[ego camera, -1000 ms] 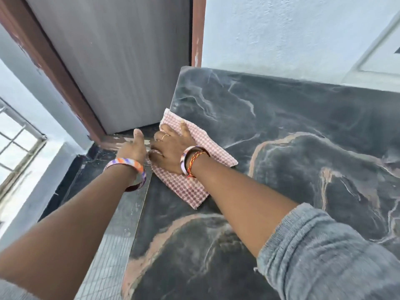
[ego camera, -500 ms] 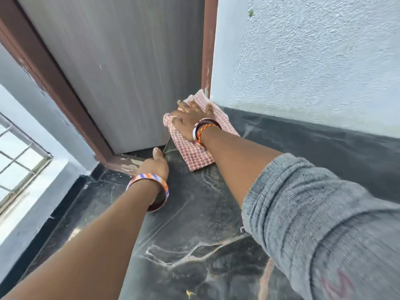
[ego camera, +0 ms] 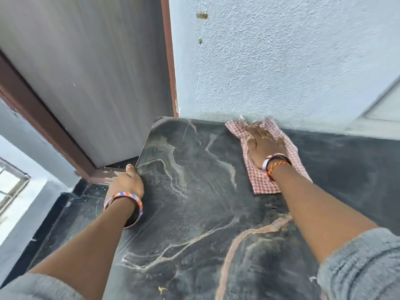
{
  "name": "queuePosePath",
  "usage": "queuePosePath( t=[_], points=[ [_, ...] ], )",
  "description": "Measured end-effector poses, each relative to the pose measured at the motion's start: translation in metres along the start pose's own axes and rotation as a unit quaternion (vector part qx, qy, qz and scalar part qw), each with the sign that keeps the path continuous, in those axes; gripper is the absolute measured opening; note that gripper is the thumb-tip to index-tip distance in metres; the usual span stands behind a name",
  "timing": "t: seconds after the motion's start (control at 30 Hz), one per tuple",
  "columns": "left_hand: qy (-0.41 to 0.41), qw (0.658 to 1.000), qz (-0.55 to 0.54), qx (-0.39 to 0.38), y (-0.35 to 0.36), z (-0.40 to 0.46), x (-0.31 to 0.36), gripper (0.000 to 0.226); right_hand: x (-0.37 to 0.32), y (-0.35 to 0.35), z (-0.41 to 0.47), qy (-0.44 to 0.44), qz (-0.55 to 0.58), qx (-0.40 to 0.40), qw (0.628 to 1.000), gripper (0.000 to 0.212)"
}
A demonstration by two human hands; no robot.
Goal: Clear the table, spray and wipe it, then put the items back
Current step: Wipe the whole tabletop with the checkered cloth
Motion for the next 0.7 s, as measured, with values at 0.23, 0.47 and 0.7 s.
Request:
queuePosePath(
  t=[0.23, 0.47, 0.7],
  points=[
    [-0.003, 0.999, 0.031, 0.013, 0.000, -0.004, 0.007, 0.067, 0.067, -0.017, -0.018, 0.249, -0.030, 0.036, 0.967, 0.056],
    [-0.003, 0.999, 0.041, 0.023, -0.001, -0.005, 0.006, 0.066, -0.144, 0.027, -0.034, -0.065, -0.010, -0.001, 0.998, 0.059],
    [0.014, 0.998, 0.034, 0.046, 0.008, 0.008, 0.001, 0.065, -0.210, 0.043, 0.022, -0.233, 0.005, -0.044, 0.971, 0.054]
  ],
)
Point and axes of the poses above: each hand's wrist, its own z-axis towards the middle knuckle, its own y-axis out of the palm, x = y × z, the point moved 2 cm from there along z, towards the middle knuckle, and after that the axes turned 10 degrees about x, right-handed, at the moved point
